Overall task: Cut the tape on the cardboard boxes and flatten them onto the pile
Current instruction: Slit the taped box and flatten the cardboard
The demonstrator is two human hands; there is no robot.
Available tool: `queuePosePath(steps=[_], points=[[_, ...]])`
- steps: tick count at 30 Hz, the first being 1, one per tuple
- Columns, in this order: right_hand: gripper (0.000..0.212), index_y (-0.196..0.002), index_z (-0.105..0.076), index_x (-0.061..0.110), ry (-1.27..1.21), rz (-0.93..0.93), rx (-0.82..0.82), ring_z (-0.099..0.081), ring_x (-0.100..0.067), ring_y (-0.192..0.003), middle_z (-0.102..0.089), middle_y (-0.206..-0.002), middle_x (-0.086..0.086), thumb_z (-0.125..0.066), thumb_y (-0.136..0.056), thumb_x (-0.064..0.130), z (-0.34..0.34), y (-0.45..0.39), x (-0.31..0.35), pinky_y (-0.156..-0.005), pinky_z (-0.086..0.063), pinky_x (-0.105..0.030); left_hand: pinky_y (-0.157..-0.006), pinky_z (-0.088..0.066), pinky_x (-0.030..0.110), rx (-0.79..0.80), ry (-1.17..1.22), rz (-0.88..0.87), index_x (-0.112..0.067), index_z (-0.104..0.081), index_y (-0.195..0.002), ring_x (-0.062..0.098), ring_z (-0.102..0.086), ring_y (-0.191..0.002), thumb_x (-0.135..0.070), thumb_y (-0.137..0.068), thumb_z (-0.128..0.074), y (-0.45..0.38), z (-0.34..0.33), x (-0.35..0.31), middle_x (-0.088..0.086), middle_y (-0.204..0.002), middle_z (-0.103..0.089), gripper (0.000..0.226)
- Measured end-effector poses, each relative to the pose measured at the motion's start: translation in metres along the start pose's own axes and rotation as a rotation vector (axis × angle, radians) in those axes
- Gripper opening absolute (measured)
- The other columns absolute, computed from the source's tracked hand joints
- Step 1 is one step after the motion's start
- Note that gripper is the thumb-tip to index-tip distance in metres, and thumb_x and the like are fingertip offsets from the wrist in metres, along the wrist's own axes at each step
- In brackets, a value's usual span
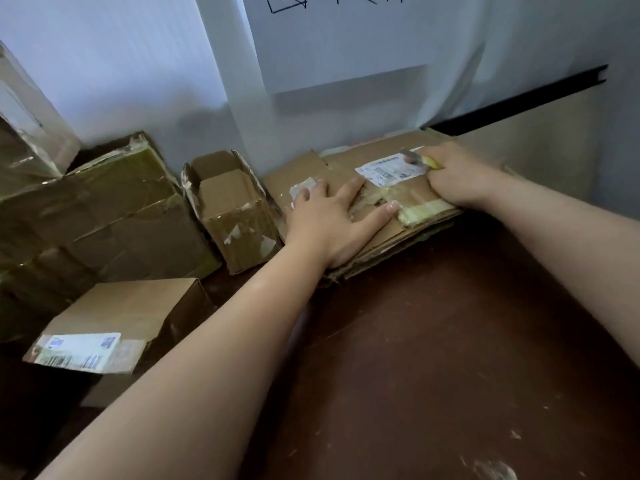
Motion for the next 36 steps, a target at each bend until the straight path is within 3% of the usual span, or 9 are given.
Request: queuePosePath(steps=[3,6,9,12,16,24,29,32,36], points=[[0.042,-0.109,-0.056,0.045,-0.099,-0.015,-0.017,-0.054,-0.03,-0.116,-0.062,-0.123,0.0,-0.035,-0.074,0.036,-0.009,-0.004,-0.013,-0.101,-0.034,-0.06,-0.114,-0.02,0.055,-0.043,0.078,0.008,-0.052,-0.026,-0.143,0.034,-0.018,-0.143,-0.088,-0.074,-0.031,0.005,-0.004,0.004,0.01,-0.154,-0.028,0.078],[0.037,-0.093,-0.055,0.063,-0.099,-0.02,-0.052,-0.056,-0.03,-0.112,-0.063,-0.115,0.006,-0.036,-0.076,0.036,-0.009,0.005,-0.01,-0.1,-0.032,-0.065,-0.11,-0.018,0.064,-0.013,0.091,0.034,-0.054,-0.023,-0.143,0.029,-0.013,-0.146,-0.087,-0.075,-0.033,0.009,-0.001,0.002,0.003,-0.157,-0.022,0.076],[0.035,-0.113,-0.057,0.045,0.108,-0.032,-0.065,-0.047,-0.03,-0.124,-0.054,-0.132,0.006,-0.041,-0.088,0.026,0.007,0.023,0.01,-0.105,-0.022,-0.068,-0.106,-0.019,0.069,0.077,0.001,0.048,-0.051,-0.021,-0.146,0.031,-0.013,-0.146,-0.089,-0.073,-0.029,0.004,0.009,-0.004,0.003,-0.158,-0.022,0.083],[0.025,-0.11,-0.057,0.032,0.257,-0.06,-0.062,-0.043,-0.033,-0.126,-0.055,-0.13,-0.004,-0.041,-0.095,0.021,0.019,0.021,0.016,-0.108,-0.022,-0.064,-0.107,-0.013,0.071,0.127,-0.088,0.046,-0.048,-0.023,-0.146,0.037,-0.013,-0.145,-0.089,-0.074,-0.027,-0.005,0.027,-0.011,0.007,-0.155,-0.026,0.083],[0.022,-0.104,-0.054,0.033,0.136,-0.034,-0.01,-0.047,-0.034,-0.119,-0.056,-0.125,-0.007,-0.034,-0.1,0.041,0.043,0.017,0.025,-0.101,-0.035,-0.05,-0.107,0.002,0.07,0.054,-0.202,0.026,-0.041,-0.02,-0.15,0.038,0.009,-0.147,-0.089,-0.073,-0.028,-0.007,0.045,-0.018,0.009,-0.16,-0.014,0.091],[0.028,-0.116,-0.058,0.029,0.17,0.11,-0.075,-0.053,-0.032,-0.112,-0.062,-0.118,-0.006,-0.038,-0.099,0.038,0.075,0.045,0.061,-0.09,-0.042,-0.042,-0.113,-0.007,0.063,-0.071,-0.128,-0.022,-0.026,-0.044,-0.141,0.033,-0.014,-0.147,-0.067,-0.092,-0.033,0.016,0.082,-0.03,0.005,-0.151,-0.038,0.065],[0.027,-0.115,-0.058,0.023,0.111,0.141,-0.042,-0.051,-0.034,-0.113,-0.06,-0.118,-0.007,-0.039,-0.099,0.036,0.076,0.073,0.088,-0.093,-0.042,-0.044,-0.114,-0.009,0.058,-0.149,-0.168,-0.099,-0.026,-0.047,-0.138,0.03,-0.006,-0.148,-0.059,-0.094,-0.038,0.057,0.104,-0.019,0.008,-0.152,-0.035,0.056],[0.024,-0.096,-0.058,0.019,0.076,0.157,-0.057,-0.052,-0.034,-0.11,-0.062,-0.108,-0.009,-0.041,-0.098,0.036,0.074,0.092,0.11,-0.091,-0.043,-0.044,-0.115,-0.006,0.058,-0.162,-0.184,-0.089,-0.025,-0.048,-0.138,0.029,-0.002,-0.149,-0.054,-0.095,-0.043,0.087,0.121,0.001,0.009,-0.154,-0.031,0.052],[0.046,-0.059,-0.039,0.018,-0.068,0.23,-0.044,-0.049,-0.028,-0.072,-0.046,-0.064,-0.002,-0.038,-0.101,0.037,0.077,0.122,0.15,-0.065,-0.035,-0.037,-0.116,-0.007,0.057,-0.216,-0.18,-0.073,-0.026,-0.051,-0.135,0.028,-0.003,-0.149,-0.047,-0.094,-0.047,0.137,0.143,0.043,0.006,-0.152,-0.034,0.046]])
Point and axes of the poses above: each hand's wrist, its own y-axis away from the middle knuckle, its own z-axis out of the back of the hand, x = y × z, the point moved 2 cm from there along -y, towards the middle knuckle
